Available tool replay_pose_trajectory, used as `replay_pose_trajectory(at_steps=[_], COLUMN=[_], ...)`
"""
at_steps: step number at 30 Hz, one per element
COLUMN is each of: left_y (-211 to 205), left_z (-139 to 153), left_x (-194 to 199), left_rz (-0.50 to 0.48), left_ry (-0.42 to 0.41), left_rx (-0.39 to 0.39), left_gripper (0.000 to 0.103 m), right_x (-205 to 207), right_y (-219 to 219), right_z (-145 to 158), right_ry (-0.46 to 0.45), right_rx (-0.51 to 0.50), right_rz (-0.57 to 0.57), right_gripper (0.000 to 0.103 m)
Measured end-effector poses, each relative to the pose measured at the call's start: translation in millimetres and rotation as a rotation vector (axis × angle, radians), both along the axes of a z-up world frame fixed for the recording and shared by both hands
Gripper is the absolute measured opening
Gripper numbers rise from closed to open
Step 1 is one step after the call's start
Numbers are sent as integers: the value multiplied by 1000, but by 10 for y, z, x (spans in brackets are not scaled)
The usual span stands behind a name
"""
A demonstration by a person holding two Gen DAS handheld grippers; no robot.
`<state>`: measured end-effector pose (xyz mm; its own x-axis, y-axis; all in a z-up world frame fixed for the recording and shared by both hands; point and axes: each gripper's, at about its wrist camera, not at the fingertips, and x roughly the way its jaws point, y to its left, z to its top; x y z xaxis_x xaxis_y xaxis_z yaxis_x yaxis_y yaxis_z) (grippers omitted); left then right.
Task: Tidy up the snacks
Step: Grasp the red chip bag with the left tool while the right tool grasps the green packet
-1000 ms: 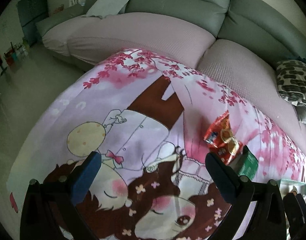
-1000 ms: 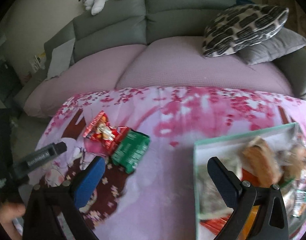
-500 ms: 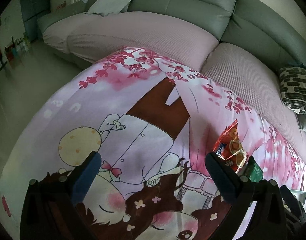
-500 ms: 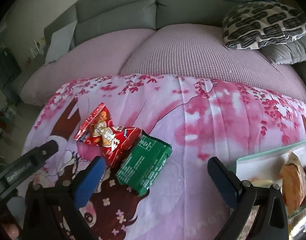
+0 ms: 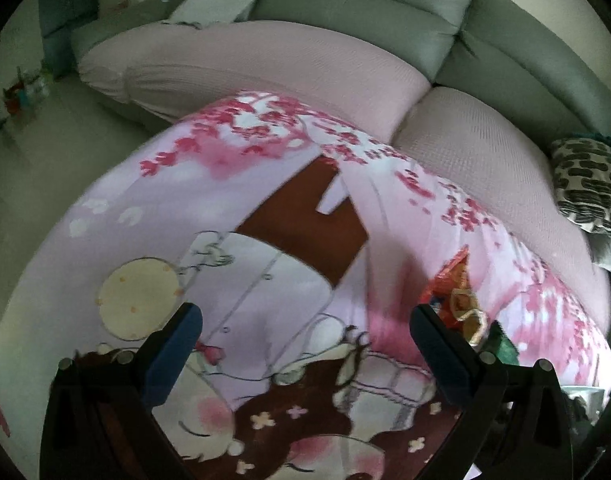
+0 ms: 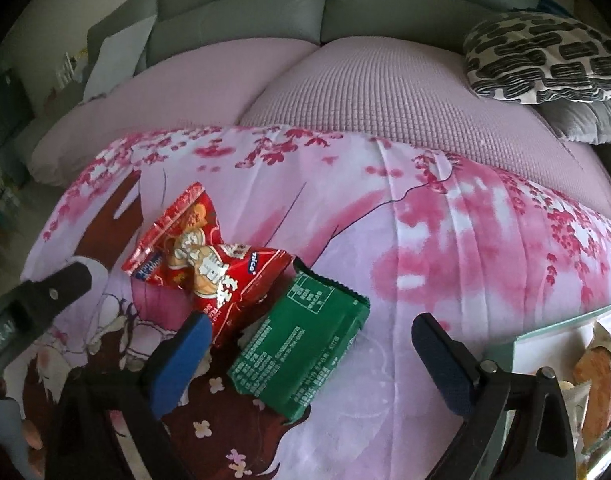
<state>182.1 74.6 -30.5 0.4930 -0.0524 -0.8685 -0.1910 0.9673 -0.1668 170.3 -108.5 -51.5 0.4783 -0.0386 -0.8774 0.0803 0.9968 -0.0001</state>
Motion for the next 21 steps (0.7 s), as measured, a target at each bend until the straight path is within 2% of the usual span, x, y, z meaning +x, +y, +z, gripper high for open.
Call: replay_pose_trajectory(at_steps=[4, 14, 21], left_y=[-44, -259, -460], left_z=[8, -52, -148], left_x=[42, 128, 197], left_rz=[-22, -86, -132], left_ry=[-13, -4, 18], left_rx=[-55, -138, -179], left_gripper=[103, 103, 103], right_x=[-7, -41, -33], right_y=[-40, -214, -255], right_z=[-48, -99, -103], right_ry=[13, 24, 13], right_rx=[-26, 0, 15], right_rz=[-3, -30, -34], right_gripper=[90, 75, 55])
